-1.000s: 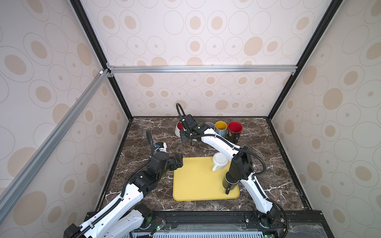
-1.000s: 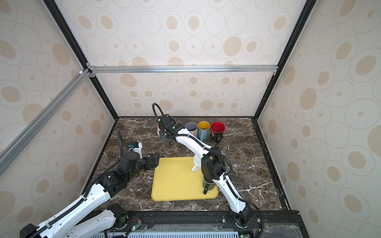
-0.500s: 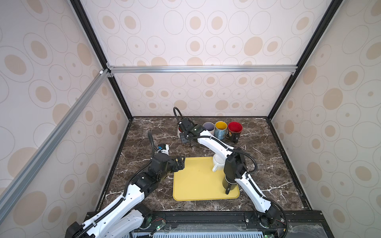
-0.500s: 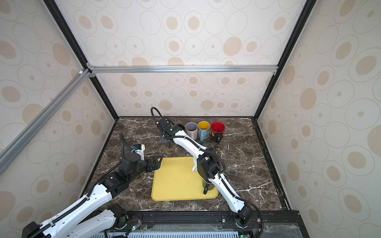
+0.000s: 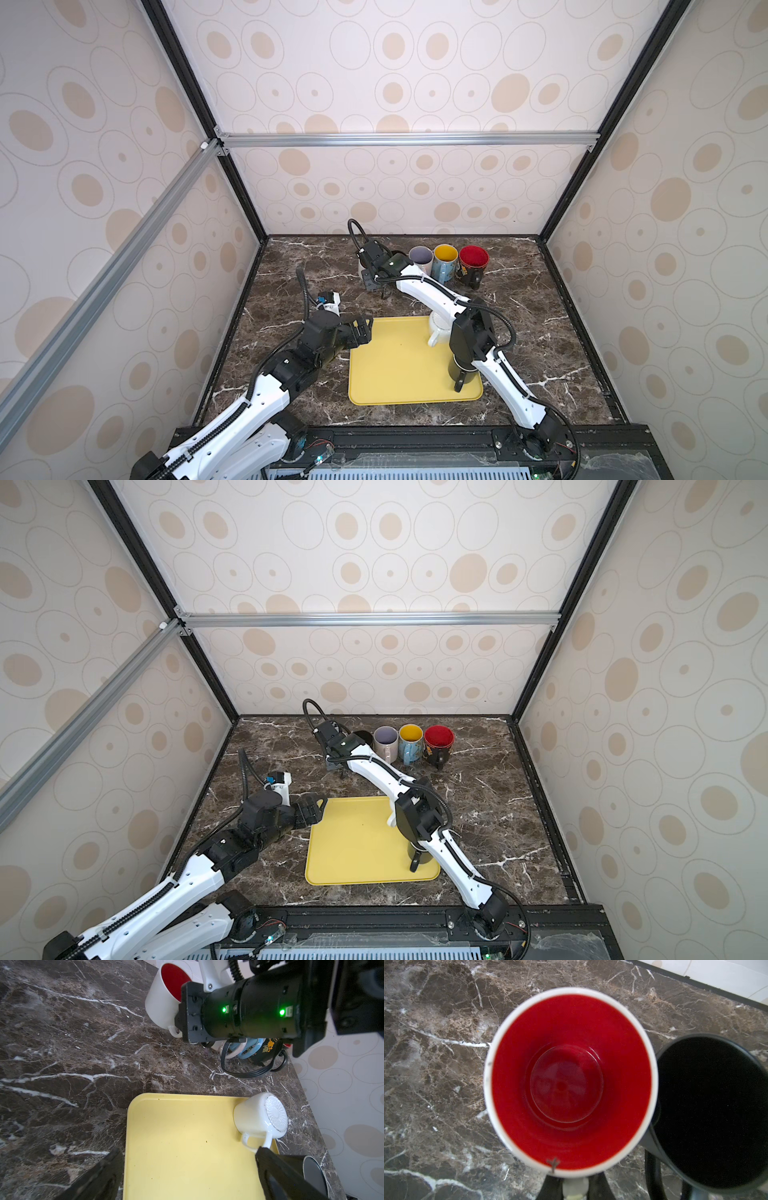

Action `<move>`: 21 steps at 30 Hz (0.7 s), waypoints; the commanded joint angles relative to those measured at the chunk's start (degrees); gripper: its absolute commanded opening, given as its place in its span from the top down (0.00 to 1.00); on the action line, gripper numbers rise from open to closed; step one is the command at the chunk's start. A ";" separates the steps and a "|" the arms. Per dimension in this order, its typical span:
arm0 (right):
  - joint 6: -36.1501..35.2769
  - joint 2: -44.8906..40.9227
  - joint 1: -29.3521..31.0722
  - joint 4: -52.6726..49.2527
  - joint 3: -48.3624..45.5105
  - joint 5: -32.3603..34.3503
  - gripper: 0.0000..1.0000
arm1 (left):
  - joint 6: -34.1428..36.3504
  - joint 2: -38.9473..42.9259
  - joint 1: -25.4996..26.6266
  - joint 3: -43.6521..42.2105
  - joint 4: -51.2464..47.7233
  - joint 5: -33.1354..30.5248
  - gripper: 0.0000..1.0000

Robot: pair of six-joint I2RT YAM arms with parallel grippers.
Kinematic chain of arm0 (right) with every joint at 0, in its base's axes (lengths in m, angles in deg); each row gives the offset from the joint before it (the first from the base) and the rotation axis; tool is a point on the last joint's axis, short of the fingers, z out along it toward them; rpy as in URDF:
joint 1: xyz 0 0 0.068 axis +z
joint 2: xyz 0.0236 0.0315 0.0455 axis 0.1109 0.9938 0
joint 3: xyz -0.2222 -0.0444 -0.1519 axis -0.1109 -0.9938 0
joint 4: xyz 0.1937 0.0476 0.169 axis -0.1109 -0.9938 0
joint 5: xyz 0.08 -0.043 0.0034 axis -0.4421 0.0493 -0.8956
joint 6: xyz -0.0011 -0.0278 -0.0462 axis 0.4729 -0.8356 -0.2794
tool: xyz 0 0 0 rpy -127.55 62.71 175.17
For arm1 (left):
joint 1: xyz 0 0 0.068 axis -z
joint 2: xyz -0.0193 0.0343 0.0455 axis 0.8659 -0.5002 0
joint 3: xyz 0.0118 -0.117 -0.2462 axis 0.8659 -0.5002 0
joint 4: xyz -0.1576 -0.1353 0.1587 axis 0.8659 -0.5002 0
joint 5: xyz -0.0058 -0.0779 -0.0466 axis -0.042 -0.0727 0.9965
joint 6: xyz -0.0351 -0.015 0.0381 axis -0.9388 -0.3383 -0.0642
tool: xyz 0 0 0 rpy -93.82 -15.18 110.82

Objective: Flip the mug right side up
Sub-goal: 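Lower the red-lined white mug beside the black-and-white mug with the right gripper, then open the right gripper and lift it off the red-lined white mug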

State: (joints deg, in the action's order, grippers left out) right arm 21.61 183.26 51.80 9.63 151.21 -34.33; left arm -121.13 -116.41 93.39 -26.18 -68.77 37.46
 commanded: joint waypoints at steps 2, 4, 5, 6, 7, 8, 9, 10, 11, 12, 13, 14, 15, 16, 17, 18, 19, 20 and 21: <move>1.46 0.98 0.41 1.14 1.97 2.86 1.00 | 0.09 1.28 -0.48 -0.57 0.75 0.24 0.00; 1.72 1.23 0.58 1.24 2.03 2.69 1.00 | 0.09 1.36 -0.50 -0.65 0.66 0.50 0.00; 1.89 1.46 0.60 1.25 2.03 2.69 1.00 | 0.09 1.44 -0.47 -0.74 0.61 0.67 0.00; 2.01 1.68 0.62 1.24 2.03 2.76 1.00 | 0.11 1.53 -0.45 -0.74 0.67 0.74 0.00; 2.18 1.79 0.73 1.34 2.02 2.81 1.00 | 0.21 1.70 -0.52 -0.80 0.66 0.70 0.00; 2.48 1.96 0.80 1.35 2.03 2.91 1.00 | 0.32 1.92 -0.47 -0.88 0.43 0.60 0.00; 2.61 1.98 0.86 1.33 1.96 3.12 1.00 | 0.28 2.16 -0.54 -0.96 0.46 0.59 0.00; 2.62 2.03 0.89 1.33 1.93 3.49 1.00 | 0.27 2.31 -0.51 -1.06 0.31 0.50 0.00; 2.79 2.14 1.00 1.27 1.88 3.69 1.00 | 0.31 2.48 -0.49 -1.08 0.22 0.55 0.00; 3.03 2.13 0.98 1.18 1.85 3.85 1.00 | 0.35 2.51 -0.51 -1.13 0.13 0.55 0.00; 3.22 2.23 1.12 1.03 1.85 4.15 1.00 | 0.40 2.48 -0.51 -1.18 0.12 0.72 0.00; 3.52 2.25 1.11 0.90 1.85 4.33 1.00 | 0.46 2.34 -0.54 -1.19 0.04 0.81 0.00; 3.75 2.22 1.18 0.85 1.72 4.51 1.00 | 0.53 2.26 -0.49 -1.22 0.11 0.98 0.00; 4.02 2.20 1.20 0.94 1.51 4.74 1.00 | 0.64 2.23 -0.51 -1.25 0.06 1.02 0.00; 4.32 2.17 1.27 1.07 1.33 4.78 1.00 | 0.69 2.10 -0.49 -1.24 0.12 1.12 0.00; 4.59 2.21 1.27 1.07 1.32 4.78 1.00 | 0.74 2.00 -0.50 -1.30 0.04 1.20 0.00; 4.89 2.27 1.32 0.99 1.30 4.63 1.00 | 0.79 2.05 -0.52 -1.38 0.08 1.18 0.00; 5.11 2.19 1.33 0.94 1.33 4.60 0.97 | 0.79 2.11 -0.50 -1.41 0.05 1.29 0.00; 5.37 2.13 1.49 0.85 1.31 4.60 0.92 | 0.80 2.22 -0.53 -1.50 0.04 1.37 0.00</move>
State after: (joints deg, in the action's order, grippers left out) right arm 25.11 186.10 52.65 9.23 151.23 -32.54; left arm -121.13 -114.62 93.39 -27.45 -68.81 38.66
